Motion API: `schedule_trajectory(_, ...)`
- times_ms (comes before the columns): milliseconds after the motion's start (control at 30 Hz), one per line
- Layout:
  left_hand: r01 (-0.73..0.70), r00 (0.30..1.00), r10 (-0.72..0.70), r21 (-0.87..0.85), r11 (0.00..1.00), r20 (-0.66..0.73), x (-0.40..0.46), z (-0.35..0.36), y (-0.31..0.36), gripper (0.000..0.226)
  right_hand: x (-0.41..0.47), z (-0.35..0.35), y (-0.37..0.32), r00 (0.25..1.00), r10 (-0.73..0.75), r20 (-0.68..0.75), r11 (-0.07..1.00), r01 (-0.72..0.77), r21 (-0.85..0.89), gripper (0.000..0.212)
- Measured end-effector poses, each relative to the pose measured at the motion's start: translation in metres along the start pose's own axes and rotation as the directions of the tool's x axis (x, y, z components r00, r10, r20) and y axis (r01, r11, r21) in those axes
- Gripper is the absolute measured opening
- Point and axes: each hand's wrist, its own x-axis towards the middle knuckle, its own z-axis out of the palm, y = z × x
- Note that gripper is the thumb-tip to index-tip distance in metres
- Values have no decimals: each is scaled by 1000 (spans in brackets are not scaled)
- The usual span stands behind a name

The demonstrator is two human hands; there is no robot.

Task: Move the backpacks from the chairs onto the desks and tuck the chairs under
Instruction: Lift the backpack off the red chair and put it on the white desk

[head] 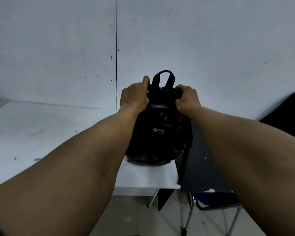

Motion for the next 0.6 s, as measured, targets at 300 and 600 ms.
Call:
schedule_trajectory(300, 14, 998, -15, 21, 1000, 57, 64, 76, -9, 21, 91, 42, 48, 1000, 1, 31, 999, -3, 51, 44)
schedule_trajectory(600, -29, 995, 26, 34, 999, 99, 149, 146, -35, 23, 185, 72, 74, 999, -11, 44, 999, 10, 30, 45)
